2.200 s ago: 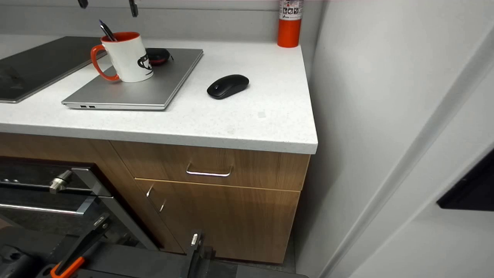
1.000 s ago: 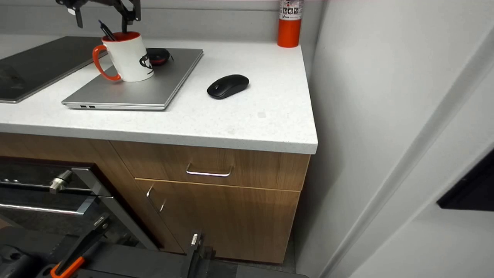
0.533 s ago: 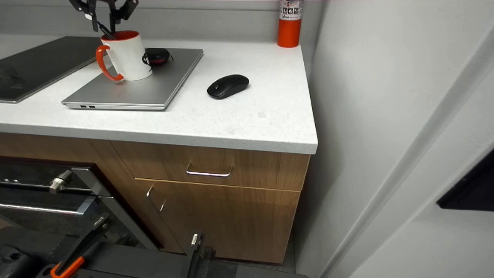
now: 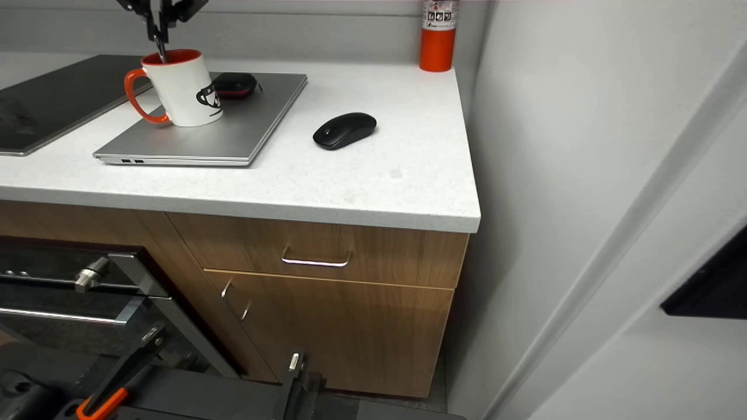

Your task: Put the pen near the mouse

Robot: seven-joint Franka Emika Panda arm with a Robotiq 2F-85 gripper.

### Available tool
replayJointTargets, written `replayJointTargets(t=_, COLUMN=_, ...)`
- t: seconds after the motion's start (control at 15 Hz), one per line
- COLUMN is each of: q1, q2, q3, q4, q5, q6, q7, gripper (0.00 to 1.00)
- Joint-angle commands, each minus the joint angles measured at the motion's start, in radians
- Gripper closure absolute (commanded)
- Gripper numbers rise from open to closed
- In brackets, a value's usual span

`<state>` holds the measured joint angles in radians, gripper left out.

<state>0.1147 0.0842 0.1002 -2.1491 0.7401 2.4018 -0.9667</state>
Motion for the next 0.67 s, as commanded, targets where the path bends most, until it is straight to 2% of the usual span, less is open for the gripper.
replayJointTargets(t=0.0, q1=-0.017, q2=-0.075, q3=0.013, q4=-0.027, q5=0.064, q6=0.018, q7=-0.032, gripper=0.97)
replayJointTargets(t=0.2, q1=-0.006, q2=-0.144, q3=0.006, q4=-0.037, q5=0.045, q6=0.043, q7=0.03, gripper=0.97)
replayJointTargets(t=0.33, q1=-0.001, q2=-0.184, q3=0.005, q4=-0.037, q5=-0.041, q6=0.063, q7=0.157, gripper=0.97)
replayJointTargets(t=0.6, q1=-0.024, q2=-0.209, q3=-0.002, q4=-0.007, q5=-0.322, q6=0.077, q7=0.468, gripper=0.97)
